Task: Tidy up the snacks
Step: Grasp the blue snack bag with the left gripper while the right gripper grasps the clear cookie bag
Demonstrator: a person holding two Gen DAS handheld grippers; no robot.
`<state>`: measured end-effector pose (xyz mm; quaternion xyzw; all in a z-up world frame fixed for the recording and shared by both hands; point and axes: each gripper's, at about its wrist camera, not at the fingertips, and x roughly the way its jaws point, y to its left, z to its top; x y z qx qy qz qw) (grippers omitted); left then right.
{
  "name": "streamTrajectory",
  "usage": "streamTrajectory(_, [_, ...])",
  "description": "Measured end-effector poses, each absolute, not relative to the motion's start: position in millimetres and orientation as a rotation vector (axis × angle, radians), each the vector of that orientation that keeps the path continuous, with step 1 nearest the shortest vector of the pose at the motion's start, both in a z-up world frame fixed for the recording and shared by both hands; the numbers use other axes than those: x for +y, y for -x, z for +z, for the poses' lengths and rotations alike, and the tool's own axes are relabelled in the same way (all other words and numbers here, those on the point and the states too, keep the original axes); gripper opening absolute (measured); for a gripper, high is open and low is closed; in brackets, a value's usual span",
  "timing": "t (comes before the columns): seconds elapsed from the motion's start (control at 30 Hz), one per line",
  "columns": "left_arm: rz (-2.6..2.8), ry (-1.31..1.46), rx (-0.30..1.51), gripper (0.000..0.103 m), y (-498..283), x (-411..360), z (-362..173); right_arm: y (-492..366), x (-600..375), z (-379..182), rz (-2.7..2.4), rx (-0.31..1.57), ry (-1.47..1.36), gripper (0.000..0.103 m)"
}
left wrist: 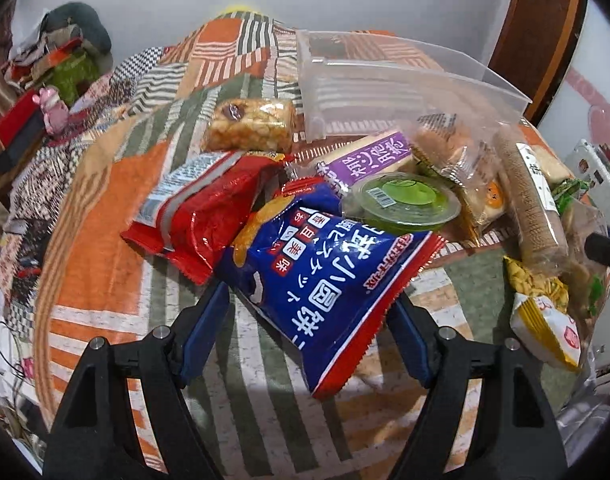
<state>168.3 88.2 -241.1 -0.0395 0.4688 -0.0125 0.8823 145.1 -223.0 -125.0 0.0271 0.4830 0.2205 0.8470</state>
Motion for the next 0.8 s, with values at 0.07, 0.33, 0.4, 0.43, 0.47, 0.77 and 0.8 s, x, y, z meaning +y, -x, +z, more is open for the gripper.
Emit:
streamTrajectory(0.07, [-0.025,0.079,0.974,0.078,-171,87,-245,-147,-220,-129,0.474,1.042,-0.073,0.079])
streamTrajectory(0.33, [-0.012,0.069,0.936,0.068,-173,84,-248,-148,-210,-135,0.497,1.065,-0.046,0.061])
streamTrajectory(0.4, [-0.017,0.061,0.932,0.061,-171,83,-247,-146,-209,-135,0.508,1.064,-0.036,0.055])
streamTrajectory(0.43, [-0.017,0.055,0.929,0.058,-169,83,-247,-146,-207,-134,0.512,1.063,-0.03,0.054])
streamTrajectory(0.47, [-0.019,0.051,0.925,0.057,-168,82,-246,-146,-207,-134,0.513,1.058,-0.02,0.052])
streamTrajectory(0.77, [-0.051,0.03,0.864,0.045,-147,78,-222,-142,-207,-124,0.502,1.011,0.015,0.048])
streamTrajectory(0.8, [-0.05,0.027,0.854,0.044,-144,78,-219,-142,-209,-122,0.502,1.006,0.015,0.048])
